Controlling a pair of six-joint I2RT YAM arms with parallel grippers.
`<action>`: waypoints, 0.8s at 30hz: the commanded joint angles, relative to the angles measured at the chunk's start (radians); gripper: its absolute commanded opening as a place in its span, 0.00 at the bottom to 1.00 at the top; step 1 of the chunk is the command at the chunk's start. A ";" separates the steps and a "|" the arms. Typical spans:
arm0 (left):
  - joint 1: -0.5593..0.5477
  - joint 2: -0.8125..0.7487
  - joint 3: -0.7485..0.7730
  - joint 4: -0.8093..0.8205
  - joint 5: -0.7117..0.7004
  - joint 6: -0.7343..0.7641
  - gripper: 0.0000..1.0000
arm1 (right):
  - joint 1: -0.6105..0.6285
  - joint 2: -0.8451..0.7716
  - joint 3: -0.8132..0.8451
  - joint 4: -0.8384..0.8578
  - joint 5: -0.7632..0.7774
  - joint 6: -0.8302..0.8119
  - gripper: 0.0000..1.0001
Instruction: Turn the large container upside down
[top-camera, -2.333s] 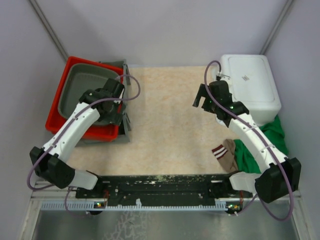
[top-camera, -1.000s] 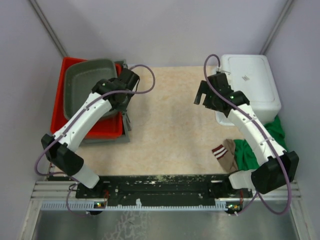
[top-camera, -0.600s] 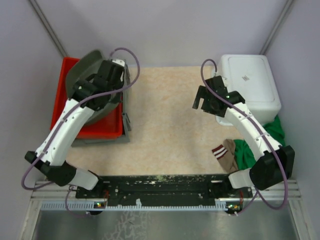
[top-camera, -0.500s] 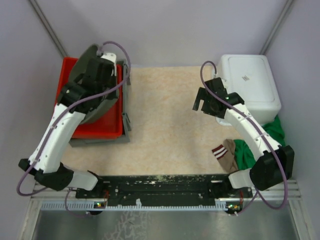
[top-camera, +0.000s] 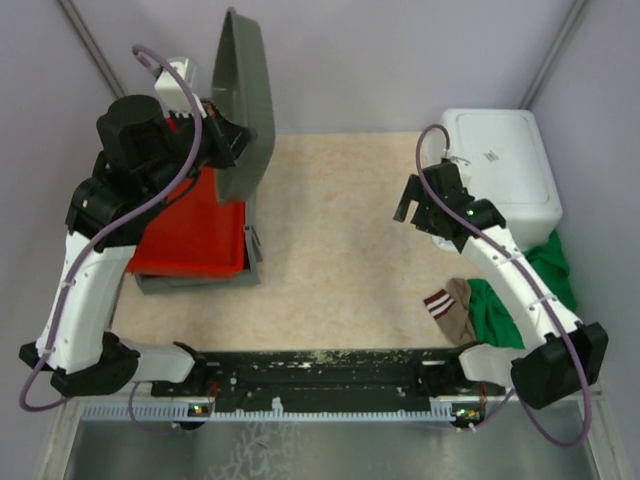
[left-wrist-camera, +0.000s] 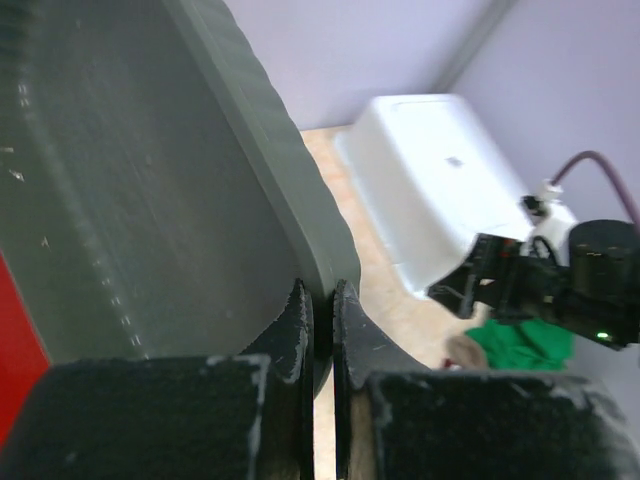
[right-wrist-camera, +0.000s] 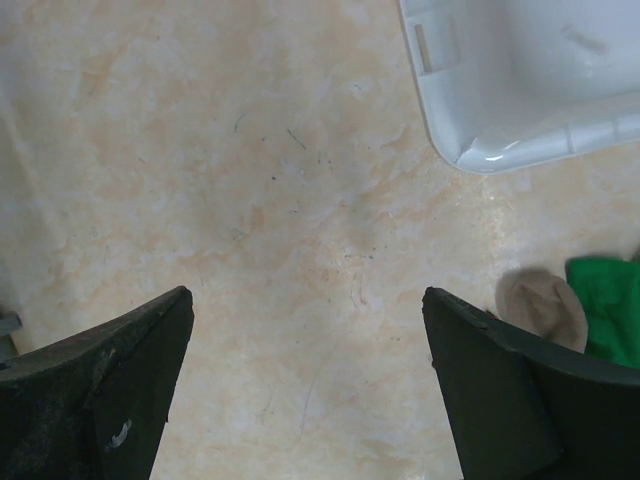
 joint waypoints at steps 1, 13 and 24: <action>-0.003 0.031 -0.023 0.240 0.243 -0.127 0.00 | 0.002 -0.095 0.079 -0.023 0.106 -0.002 0.98; -0.012 0.019 -0.508 0.922 0.471 -0.544 0.00 | 0.002 -0.358 0.240 -0.007 0.222 -0.043 0.93; -0.051 0.213 -0.770 1.592 0.516 -0.934 0.00 | 0.002 -0.340 0.239 -0.071 0.221 -0.068 0.93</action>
